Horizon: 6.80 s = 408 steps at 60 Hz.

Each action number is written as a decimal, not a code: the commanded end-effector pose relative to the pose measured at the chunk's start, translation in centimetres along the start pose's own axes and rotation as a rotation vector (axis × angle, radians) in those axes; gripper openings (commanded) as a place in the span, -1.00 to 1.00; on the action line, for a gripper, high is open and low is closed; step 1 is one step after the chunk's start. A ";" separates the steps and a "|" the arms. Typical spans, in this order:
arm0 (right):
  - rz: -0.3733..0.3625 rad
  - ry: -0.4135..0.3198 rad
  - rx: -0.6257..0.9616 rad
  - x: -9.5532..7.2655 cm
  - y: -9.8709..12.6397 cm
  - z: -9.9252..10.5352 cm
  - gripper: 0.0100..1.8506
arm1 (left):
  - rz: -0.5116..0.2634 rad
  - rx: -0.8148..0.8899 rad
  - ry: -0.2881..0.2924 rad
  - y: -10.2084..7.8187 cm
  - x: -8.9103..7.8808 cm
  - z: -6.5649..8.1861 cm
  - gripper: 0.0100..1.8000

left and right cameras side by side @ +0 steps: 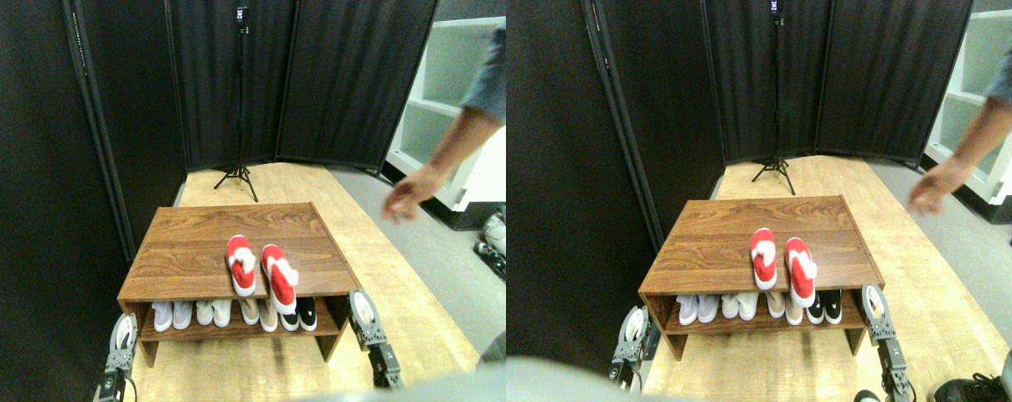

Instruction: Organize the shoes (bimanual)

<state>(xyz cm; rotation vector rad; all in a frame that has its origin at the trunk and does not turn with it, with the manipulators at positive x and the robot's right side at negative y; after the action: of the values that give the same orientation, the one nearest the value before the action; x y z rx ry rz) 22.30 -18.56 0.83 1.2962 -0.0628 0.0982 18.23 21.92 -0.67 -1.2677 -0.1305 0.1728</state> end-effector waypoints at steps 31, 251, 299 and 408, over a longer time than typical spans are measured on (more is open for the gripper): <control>-0.175 0.203 0.182 0.6 -2.1 -7.0 0.51 | -0.041 0.005 -0.016 -0.6 0.0 0.2 -1.00; -0.284 0.041 0.082 12.5 -5.7 -12.2 -1.00 | -0.086 0.026 -0.071 -0.9 -1.8 1.1 -1.00; 0.014 -0.137 -0.246 9.1 -1.6 2.2 -1.00 | -0.061 0.012 -0.067 -0.5 -1.1 0.8 -1.00; 0.070 0.061 -0.066 -0.9 1.7 -2.6 -1.00 | -0.081 0.013 -0.039 -1.2 -2.4 0.5 -1.00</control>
<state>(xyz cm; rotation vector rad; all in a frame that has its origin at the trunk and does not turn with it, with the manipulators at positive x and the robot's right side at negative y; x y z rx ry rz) 21.03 -15.80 1.38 1.2350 -0.0486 0.1715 15.67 21.72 -0.57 -1.2533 -0.1675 0.1694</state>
